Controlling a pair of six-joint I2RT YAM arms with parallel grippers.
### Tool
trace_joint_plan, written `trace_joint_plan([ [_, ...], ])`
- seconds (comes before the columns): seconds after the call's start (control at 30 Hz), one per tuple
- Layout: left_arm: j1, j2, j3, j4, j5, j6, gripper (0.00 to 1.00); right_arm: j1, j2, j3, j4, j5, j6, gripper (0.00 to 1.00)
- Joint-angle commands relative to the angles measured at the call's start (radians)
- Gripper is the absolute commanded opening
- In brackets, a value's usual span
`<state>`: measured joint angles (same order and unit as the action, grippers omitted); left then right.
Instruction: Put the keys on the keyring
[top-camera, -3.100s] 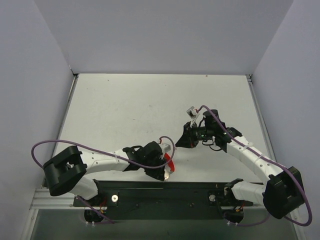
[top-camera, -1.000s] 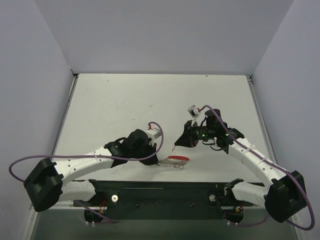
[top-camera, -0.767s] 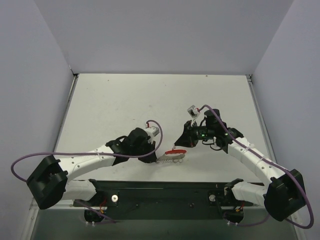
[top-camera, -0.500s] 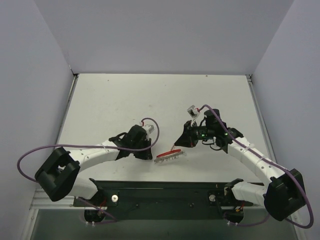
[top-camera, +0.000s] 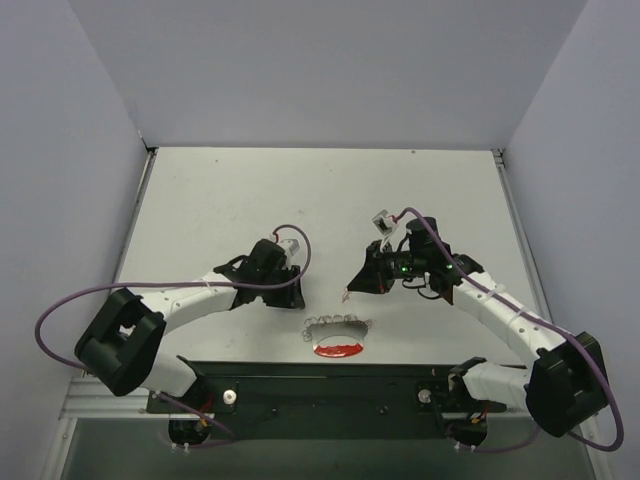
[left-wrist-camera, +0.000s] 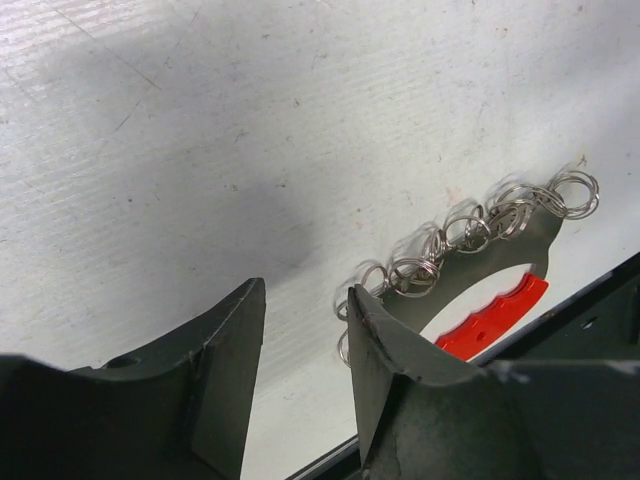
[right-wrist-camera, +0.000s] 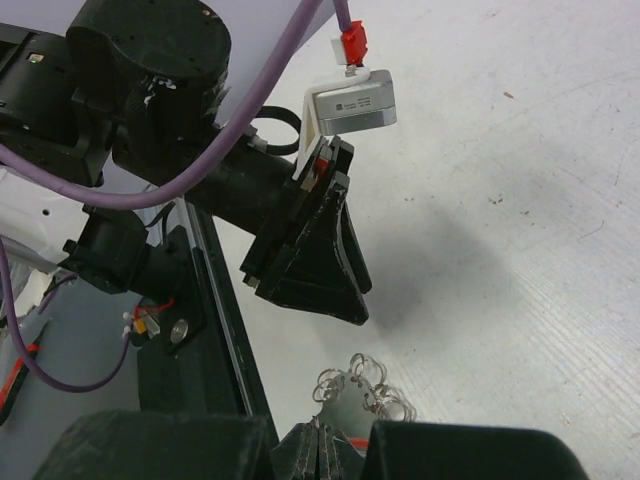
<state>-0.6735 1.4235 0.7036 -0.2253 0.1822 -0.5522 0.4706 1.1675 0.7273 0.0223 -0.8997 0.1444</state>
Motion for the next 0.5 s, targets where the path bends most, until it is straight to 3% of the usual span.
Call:
trace_joint_plan([
  [0.0,0.005,-0.049,0.03,0.02,0.06,0.032,0.49,-0.006,0.008,-0.002,0.047,-0.038,-0.002,0.0],
  [0.17,0.005,-0.089,-0.03,0.059,0.195,-0.015,0.51,-0.007,0.021,0.003,0.051,-0.039,-0.002,0.0],
  [0.47,0.003,-0.103,-0.119,0.121,0.243,-0.061,0.47,-0.004,0.043,0.012,0.059,-0.047,0.003,0.0],
])
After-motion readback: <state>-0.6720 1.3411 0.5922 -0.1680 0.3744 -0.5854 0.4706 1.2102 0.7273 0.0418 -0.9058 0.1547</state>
